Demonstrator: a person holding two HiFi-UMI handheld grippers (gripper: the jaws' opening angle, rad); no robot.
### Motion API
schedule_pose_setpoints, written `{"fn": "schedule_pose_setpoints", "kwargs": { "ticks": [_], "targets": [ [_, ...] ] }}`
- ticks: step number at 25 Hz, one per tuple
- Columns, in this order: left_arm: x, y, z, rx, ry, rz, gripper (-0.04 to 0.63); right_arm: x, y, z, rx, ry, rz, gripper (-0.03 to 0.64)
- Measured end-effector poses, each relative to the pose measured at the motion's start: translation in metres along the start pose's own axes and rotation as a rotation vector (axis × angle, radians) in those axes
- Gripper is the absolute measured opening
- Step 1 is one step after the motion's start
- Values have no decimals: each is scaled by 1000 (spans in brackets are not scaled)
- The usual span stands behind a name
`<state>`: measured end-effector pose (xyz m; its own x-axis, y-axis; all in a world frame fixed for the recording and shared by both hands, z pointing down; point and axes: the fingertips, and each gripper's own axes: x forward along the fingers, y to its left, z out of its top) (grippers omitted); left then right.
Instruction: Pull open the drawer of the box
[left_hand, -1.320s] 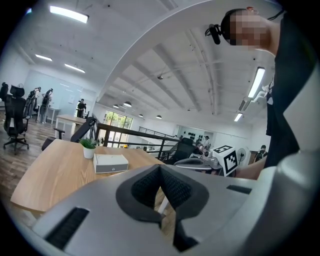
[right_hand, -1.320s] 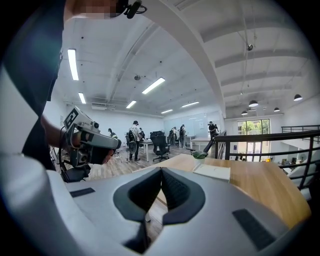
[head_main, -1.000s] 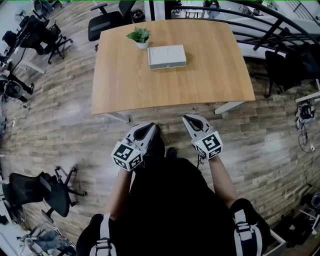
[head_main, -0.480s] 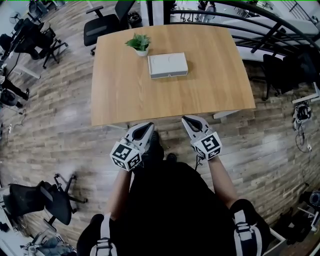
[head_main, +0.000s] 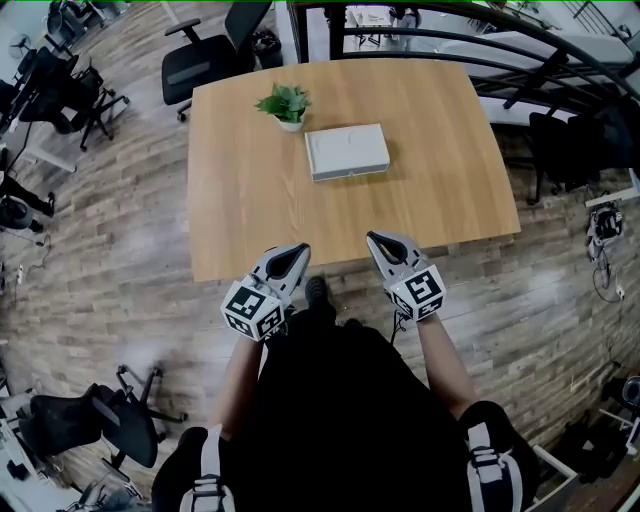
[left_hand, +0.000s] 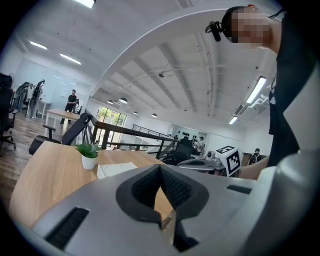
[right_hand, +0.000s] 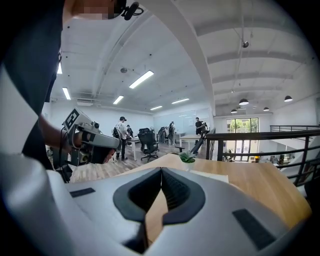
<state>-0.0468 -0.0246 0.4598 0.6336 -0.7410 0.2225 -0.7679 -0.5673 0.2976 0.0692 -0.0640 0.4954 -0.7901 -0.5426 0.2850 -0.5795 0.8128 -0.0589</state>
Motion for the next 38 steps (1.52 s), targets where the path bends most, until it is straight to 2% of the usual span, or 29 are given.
{"fn": "schedule_pose_setpoints", "kwargs": {
  "ticks": [14,23,31,38],
  "targets": [
    [-2,85,13,-5,3,-50,21,74,-6,1,14,35,-94,25],
    [-14,108,5,-36,7,-29,21,93,-11,-15,82,77,-131,25],
    [-13,125,3,-60,-10,16,21,117,-36,-21,89,87,-178,25],
    [2,132,5,-65,7,29,21,136,-70,-47,47,163,-241,26]
  ]
}}
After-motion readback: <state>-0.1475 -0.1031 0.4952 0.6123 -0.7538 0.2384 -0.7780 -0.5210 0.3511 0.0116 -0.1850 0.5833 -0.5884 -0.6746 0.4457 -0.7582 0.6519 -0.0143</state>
